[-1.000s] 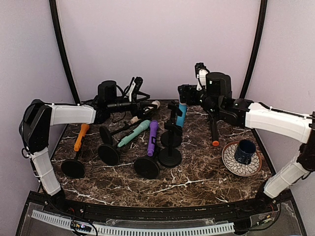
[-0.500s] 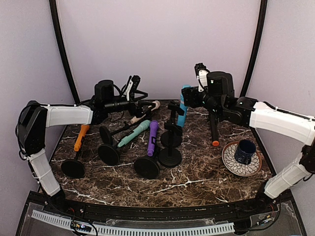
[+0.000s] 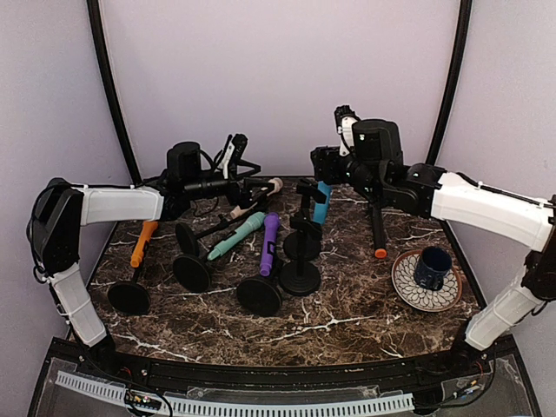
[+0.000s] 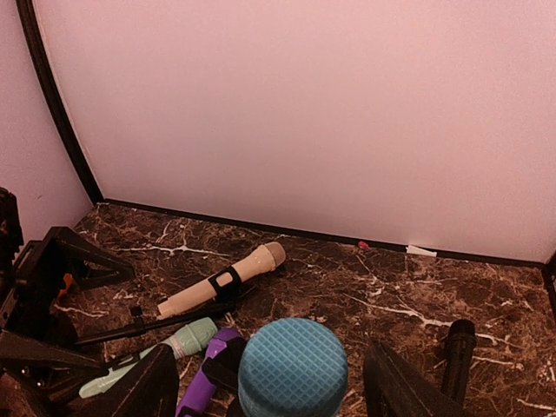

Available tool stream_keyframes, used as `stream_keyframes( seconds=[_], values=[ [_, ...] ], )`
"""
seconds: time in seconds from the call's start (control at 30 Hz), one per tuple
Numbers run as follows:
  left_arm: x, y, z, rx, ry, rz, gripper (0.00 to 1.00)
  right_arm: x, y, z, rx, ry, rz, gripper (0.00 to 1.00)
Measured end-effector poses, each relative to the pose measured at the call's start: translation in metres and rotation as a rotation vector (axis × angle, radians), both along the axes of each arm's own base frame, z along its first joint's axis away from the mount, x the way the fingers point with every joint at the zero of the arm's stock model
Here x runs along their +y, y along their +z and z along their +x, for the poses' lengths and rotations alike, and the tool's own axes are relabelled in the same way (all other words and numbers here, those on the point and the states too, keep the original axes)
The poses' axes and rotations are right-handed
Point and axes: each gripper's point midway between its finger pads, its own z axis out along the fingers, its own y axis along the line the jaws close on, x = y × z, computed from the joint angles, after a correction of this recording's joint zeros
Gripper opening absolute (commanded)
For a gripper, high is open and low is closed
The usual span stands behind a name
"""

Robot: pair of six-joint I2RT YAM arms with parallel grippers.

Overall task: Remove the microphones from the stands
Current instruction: Hold the microphone from the microphone stand, then open the clamp for the microphone stand.

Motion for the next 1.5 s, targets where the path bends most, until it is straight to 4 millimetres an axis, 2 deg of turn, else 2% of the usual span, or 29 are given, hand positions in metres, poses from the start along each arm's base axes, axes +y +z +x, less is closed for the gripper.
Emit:
stream_keyframes(
  seconds=[0.3,0.47,0.57,0.77,0.87,1.03,1.07,1.17,1.33,1.43,1.5],
  values=[
    [0.0,-0.001,0.0,0.0,0.002,0.002,0.96,0.007,-0.01,0.013,0.03,-0.123,-0.046,0.6],
    [-0.001,-0.001,-0.002,-0.003,-0.016,0.006,0.97,0.006,-0.013,0.015,0.028,-0.141,-0.077,0.38],
    [-0.007,0.001,-0.01,0.008,-0.086,0.008,0.96,0.01,-0.011,0.018,0.017,-0.1,-0.081,0.33],
    [-0.032,0.013,-0.013,-0.041,-0.191,0.044,0.97,0.012,-0.012,0.03,-0.008,0.057,-0.071,0.33],
    [-0.044,0.007,-0.012,-0.059,-0.205,0.084,0.97,0.014,-0.012,0.034,-0.02,0.119,-0.075,0.33],
    [-0.057,-0.017,-0.007,-0.071,-0.198,0.162,0.97,0.021,-0.011,0.034,-0.04,0.234,-0.071,0.33],
    [-0.06,-0.023,-0.006,-0.071,-0.199,0.178,0.96,0.023,-0.012,0.034,-0.043,0.259,-0.064,0.32],
    [-0.065,-0.035,0.001,-0.066,-0.2,0.208,0.81,0.027,-0.012,0.033,-0.047,0.312,-0.049,0.32],
    [-0.069,-0.045,0.008,-0.074,-0.201,0.231,0.63,0.031,-0.011,0.03,-0.055,0.365,-0.048,0.31],
    [-0.068,-0.044,0.009,-0.078,-0.202,0.233,0.59,0.03,-0.011,0.03,-0.056,0.374,-0.05,0.31],
    [-0.068,-0.043,0.008,-0.08,-0.205,0.233,0.62,0.03,-0.011,0.03,-0.058,0.375,-0.053,0.31]
  ],
)
